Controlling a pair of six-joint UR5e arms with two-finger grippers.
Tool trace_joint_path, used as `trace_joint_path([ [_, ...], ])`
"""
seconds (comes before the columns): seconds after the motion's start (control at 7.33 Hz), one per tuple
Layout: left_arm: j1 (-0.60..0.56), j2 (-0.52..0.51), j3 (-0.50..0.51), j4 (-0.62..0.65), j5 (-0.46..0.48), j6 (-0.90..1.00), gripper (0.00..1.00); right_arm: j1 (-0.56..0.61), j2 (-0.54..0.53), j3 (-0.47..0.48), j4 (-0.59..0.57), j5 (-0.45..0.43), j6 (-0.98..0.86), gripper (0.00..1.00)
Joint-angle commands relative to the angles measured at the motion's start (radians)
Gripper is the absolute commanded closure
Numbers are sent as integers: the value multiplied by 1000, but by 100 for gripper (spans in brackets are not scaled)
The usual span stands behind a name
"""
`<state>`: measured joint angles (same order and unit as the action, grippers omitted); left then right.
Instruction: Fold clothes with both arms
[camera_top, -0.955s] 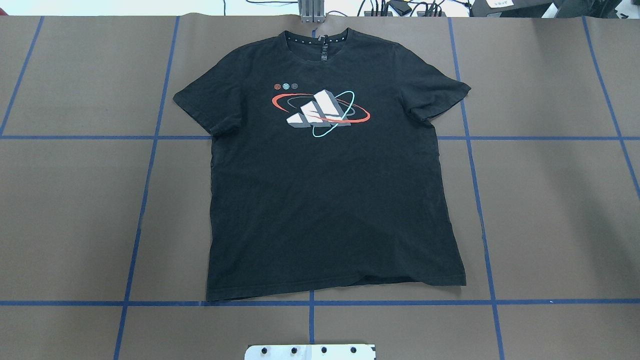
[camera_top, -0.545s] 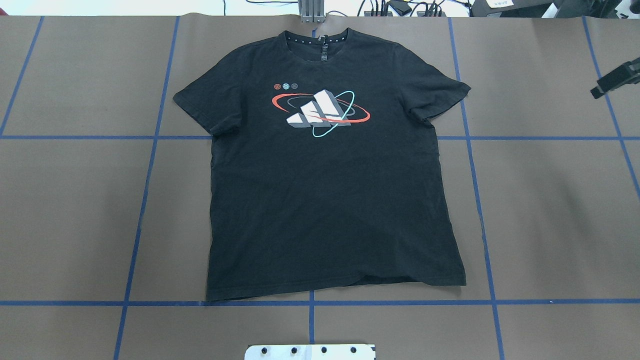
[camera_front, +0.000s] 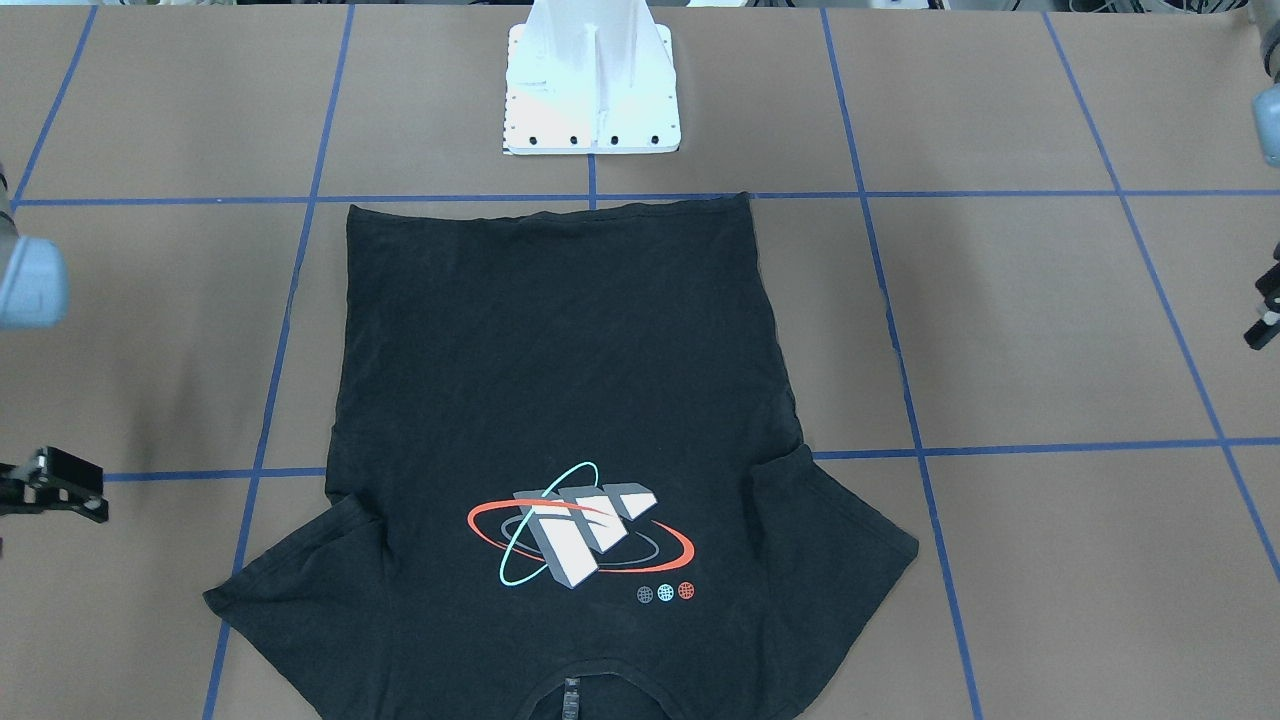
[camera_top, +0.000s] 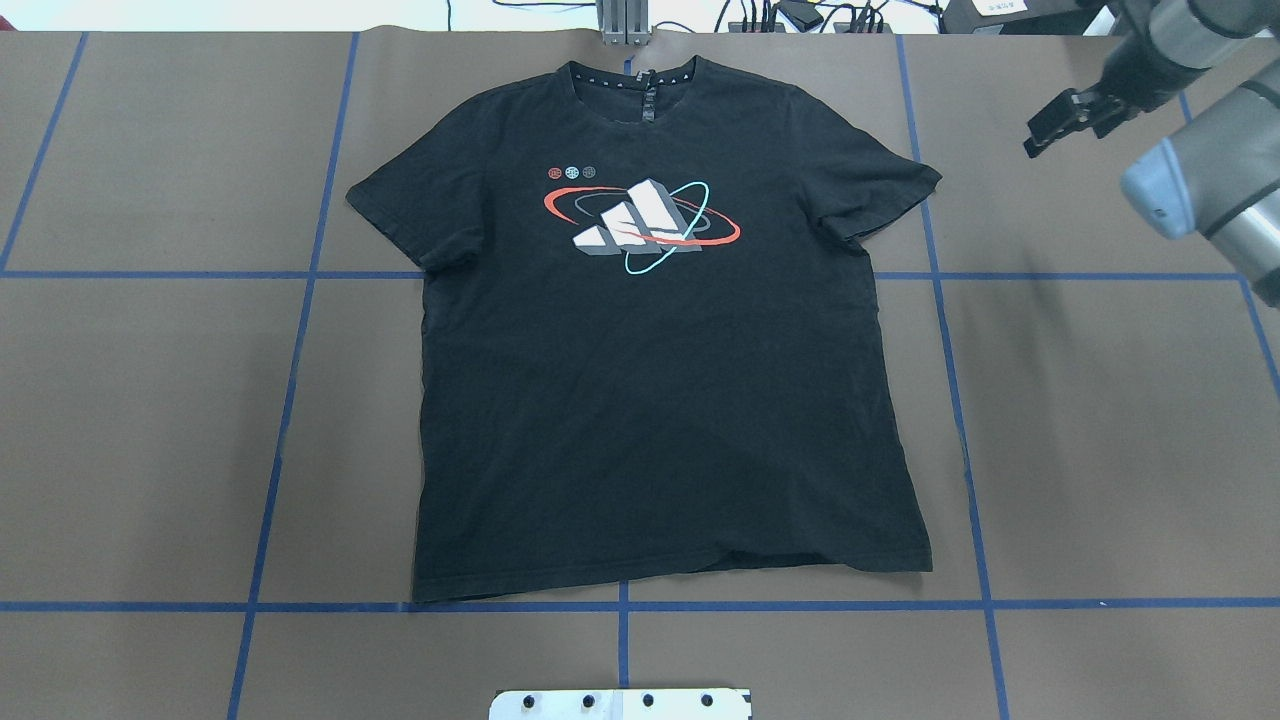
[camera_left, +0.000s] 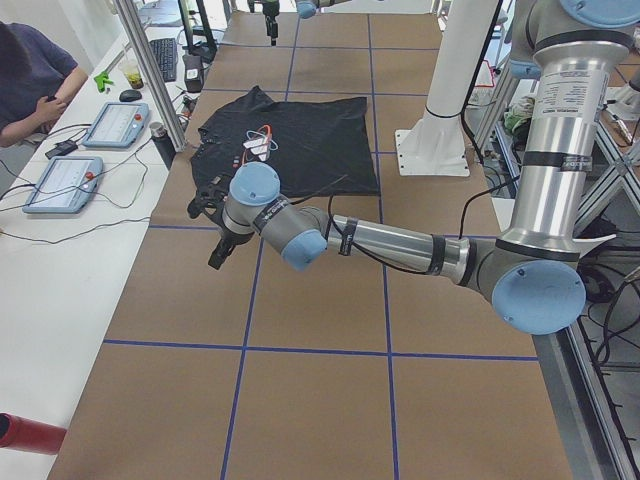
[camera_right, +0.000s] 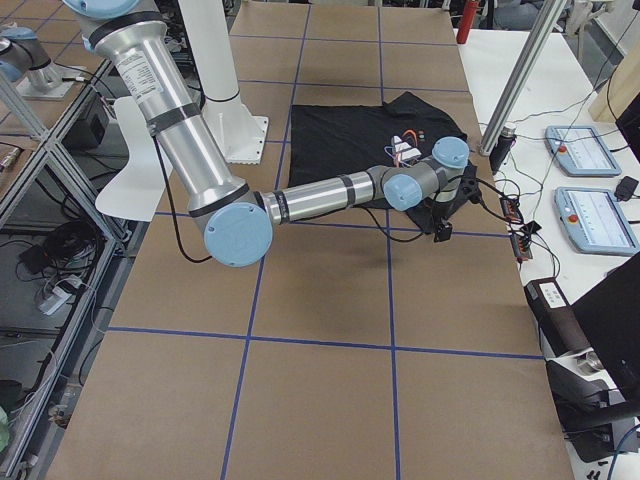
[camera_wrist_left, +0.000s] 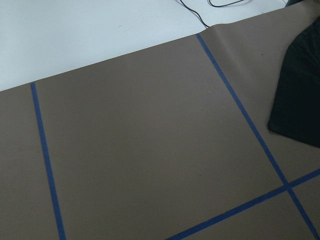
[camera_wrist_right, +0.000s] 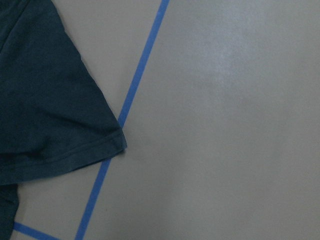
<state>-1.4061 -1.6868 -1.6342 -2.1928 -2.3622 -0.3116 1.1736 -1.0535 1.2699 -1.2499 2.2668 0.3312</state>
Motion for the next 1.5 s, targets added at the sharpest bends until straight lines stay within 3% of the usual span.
trace_joint_path([
  [0.0,30,-13,4,-7,0,-32,0,-80,88,-150,199,-3,165,1],
  [0.14,48,-20,10,-7,0,-32,0,-92,90,-208,319,-3,213,1],
  [0.41,53,-43,57,-25,0,-32,0,-95,90,-248,367,-24,213,2],
  [0.82,56,-62,97,-58,0,-32,0,-107,183,-444,489,-84,213,8],
  [1.09,56,-62,96,-59,0,-32,0,-111,193,-469,514,-85,215,29],
  [1.36,56,-62,96,-59,0,-32,0,-129,190,-469,514,-85,215,41],
])
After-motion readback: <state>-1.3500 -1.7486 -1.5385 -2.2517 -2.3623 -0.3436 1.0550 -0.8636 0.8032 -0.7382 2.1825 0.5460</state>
